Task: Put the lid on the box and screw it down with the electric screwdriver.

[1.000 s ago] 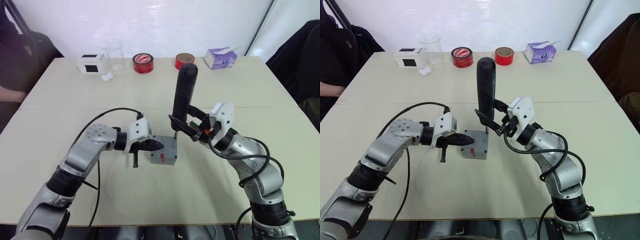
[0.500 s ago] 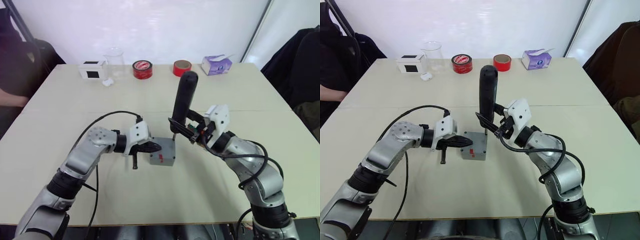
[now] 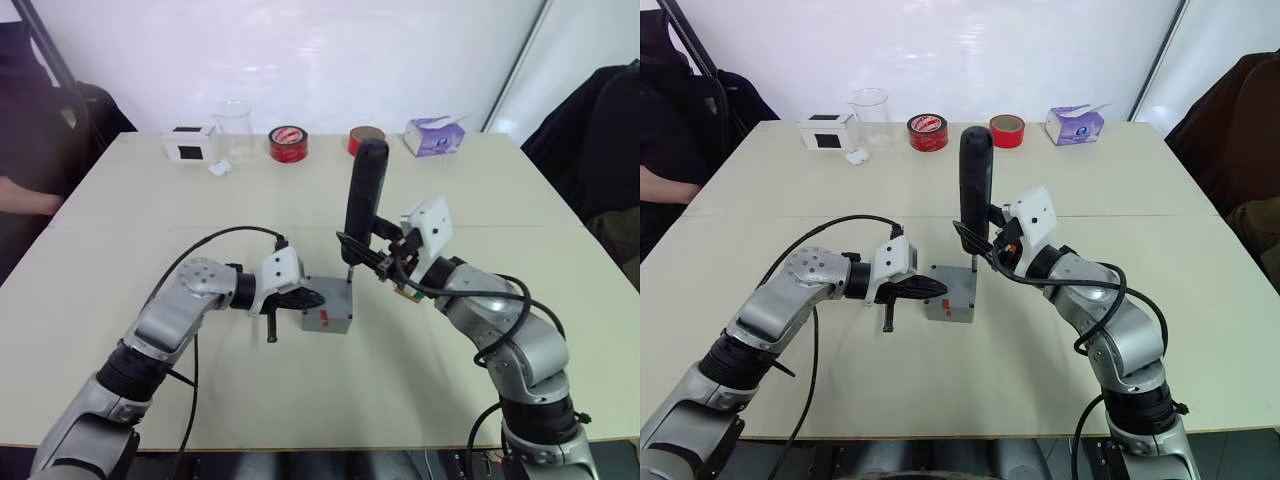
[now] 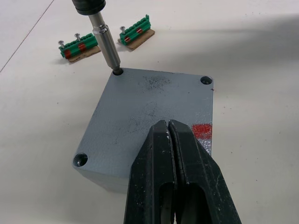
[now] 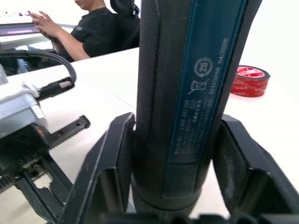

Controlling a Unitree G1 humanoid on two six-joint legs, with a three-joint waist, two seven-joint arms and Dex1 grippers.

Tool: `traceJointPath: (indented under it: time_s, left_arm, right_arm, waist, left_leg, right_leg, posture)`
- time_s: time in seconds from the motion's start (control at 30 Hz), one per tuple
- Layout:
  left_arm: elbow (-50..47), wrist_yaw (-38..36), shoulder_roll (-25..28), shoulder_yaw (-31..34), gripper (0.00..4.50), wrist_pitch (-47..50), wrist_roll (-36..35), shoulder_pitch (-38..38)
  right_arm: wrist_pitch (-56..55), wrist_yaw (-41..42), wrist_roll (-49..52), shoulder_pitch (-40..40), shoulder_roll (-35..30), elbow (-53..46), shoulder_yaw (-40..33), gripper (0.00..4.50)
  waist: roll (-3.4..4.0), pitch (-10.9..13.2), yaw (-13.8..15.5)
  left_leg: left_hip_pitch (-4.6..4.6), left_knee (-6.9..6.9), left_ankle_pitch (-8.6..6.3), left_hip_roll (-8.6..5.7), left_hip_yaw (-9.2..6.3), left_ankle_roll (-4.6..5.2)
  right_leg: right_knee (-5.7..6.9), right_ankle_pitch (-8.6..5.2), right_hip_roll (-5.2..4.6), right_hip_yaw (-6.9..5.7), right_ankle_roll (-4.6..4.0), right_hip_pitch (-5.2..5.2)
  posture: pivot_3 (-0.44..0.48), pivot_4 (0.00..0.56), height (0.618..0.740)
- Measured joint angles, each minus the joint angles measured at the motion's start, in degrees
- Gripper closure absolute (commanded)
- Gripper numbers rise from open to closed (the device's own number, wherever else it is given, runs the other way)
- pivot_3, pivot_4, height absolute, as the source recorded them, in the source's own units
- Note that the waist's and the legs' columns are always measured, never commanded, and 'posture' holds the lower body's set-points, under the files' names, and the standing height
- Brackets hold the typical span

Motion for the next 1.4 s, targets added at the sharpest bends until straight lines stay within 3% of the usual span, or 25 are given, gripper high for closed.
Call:
traceJointPath:
  time_s: [0.63, 0.93, 1.1, 1.17, 1.27, 1.4]
  left_arm:
    - [-0.3, -1.0, 0.0, 0.1, 4.50, -0.9, -0.3, -0.1]
    - [-1.8, -0.9, -0.6, 1.0, 4.50, -0.1, -1.7, -1.1]
    - [-5.5, -1.1, 0.2, 4.4, 4.50, 2.5, -4.6, -1.9]
    - [-7.7, -1.7, 0.7, 6.1, 4.50, 4.0, -7.2, -2.5]
    - [-10.4, -2.9, 2.6, 7.8, 4.50, 4.9, -9.9, -2.7]
    - [-11.3, -2.7, 3.0, 9.3, 4.50, 6.4, -12.2, -3.6]
  right_arm:
    - [1.3, 0.3, 2.8, -1.7, 0.5, -1.1, -1.8, 2.64]
    - [16.5, -8.5, 19.3, -11.3, 1.8, -0.8, -15.9, 2.64]
    - [30.3, -16.5, 30.4, -18.1, -5.9, 2.8, -26.0, 2.64]
    - [39.8, -18.1, 32.7, -21.3, -11.3, 8.4, -28.2, 2.64]
    - [50.5, -19.0, 32.1, -22.6, -20.5, 16.2, -27.8, 2.64]
    - [51.7, -18.2, 30.9, -20.9, -28.6, 20.7, -21.4, 2.64]
  waist:
    - [0.10, 0.0, 0.0]
    - [0.46, 0.4, 0.0]
    - [0.61, 0.5, 0.1]
    - [0.69, 0.6, 0.0]
    - [0.72, 0.7, 0.2]
    - [0.89, 0.9, -0.1]
  left_leg:
    - [-0.22, -0.83, 0.00, -0.07, -0.01, -0.02]
    - [-2.02, -0.80, 0.10, -0.14, -0.01, -0.15]
    - [-2.16, -0.77, 0.10, -0.21, -0.02, -0.15]
    - [-2.16, -0.75, 0.10, -0.22, 0.01, -0.13]
    - [-2.16, -0.78, 0.11, -0.23, -0.01, -0.12]
    - [-2.15, -0.77, 0.12, -0.19, 0.02, -0.09]
  right_leg:
    - [-0.72, -0.12, -0.44, -0.22, -0.27, -0.26]
    - [-0.49, 0.06, -0.42, -0.32, 0.03, -2.11]
    - [-0.57, 0.06, -0.43, -0.36, 0.05, -2.16]
    - [-0.57, 0.07, -0.43, -0.34, 0.05, -2.14]
    - [-0.61, 0.06, -0.40, -0.37, 0.05, -2.13]
    - [-0.63, 0.07, -0.17, -0.26, 0.07, -2.14]
  posture:
    - [0.000, 0.150, 0.740]
    - [0.000, 0.150, 0.740]
    - [0.000, 0.150, 0.740]
    - [0.000, 0.150, 0.740]
    - [0.000, 0.150, 0.740]
    - [0.000, 0.150, 0.740]
